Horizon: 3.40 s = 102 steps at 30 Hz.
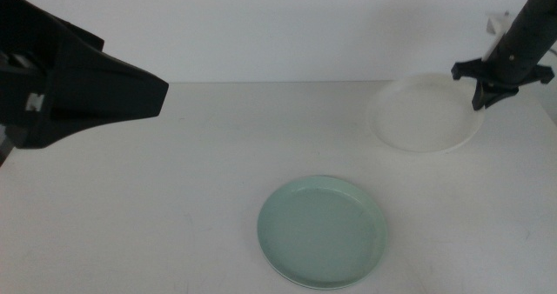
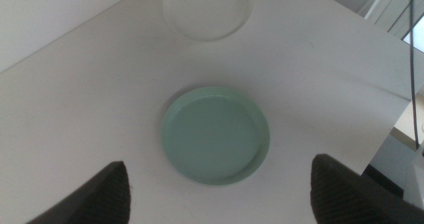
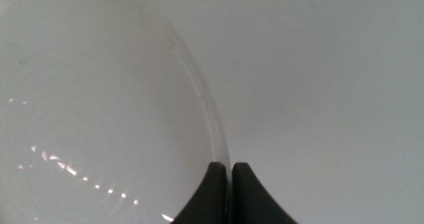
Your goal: Stack the three bowls on top of each other.
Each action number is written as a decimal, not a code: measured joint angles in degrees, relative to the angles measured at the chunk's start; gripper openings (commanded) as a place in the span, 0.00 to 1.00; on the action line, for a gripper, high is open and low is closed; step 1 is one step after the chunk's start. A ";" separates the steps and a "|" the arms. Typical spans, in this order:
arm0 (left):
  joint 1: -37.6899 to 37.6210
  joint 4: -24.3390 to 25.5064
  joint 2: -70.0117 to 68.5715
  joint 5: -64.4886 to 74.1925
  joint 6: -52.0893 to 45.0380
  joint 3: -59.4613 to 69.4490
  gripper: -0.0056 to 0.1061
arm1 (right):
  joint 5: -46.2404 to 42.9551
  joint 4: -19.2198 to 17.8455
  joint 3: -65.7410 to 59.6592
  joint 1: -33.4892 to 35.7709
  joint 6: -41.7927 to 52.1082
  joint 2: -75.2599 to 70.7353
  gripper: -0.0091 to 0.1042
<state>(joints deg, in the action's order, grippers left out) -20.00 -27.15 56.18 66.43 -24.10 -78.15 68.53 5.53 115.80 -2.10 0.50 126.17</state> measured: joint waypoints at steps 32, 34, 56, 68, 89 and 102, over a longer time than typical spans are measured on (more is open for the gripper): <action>0.00 0.00 0.00 0.00 0.00 0.00 0.99 | -23.79 9.81 -49.53 21.90 -0.18 -30.51 0.07; 0.00 0.00 0.00 0.00 0.00 0.00 0.99 | -23.92 9.89 -49.72 21.90 -0.04 -29.85 0.07; 0.00 0.00 0.00 0.00 0.00 0.00 0.99 | -23.62 15.96 -49.72 22.00 7.07 -25.65 0.31; 0.00 0.09 0.67 -4.49 0.38 0.00 0.99 | -19.34 15.98 -44.93 21.84 7.78 -31.29 0.59; 18.06 17.22 25.86 -2.75 18.88 -27.53 0.99 | -7.82 15.99 -24.21 -4.77 9.85 -46.27 0.59; 21.34 15.07 9.15 -11.74 15.90 -7.91 0.99 | -8.68 15.21 -25.33 -3.64 11.42 -52.10 0.59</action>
<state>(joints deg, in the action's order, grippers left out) 1.35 -12.08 65.33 54.68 -8.20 -86.06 59.85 20.74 90.48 -5.74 11.92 74.08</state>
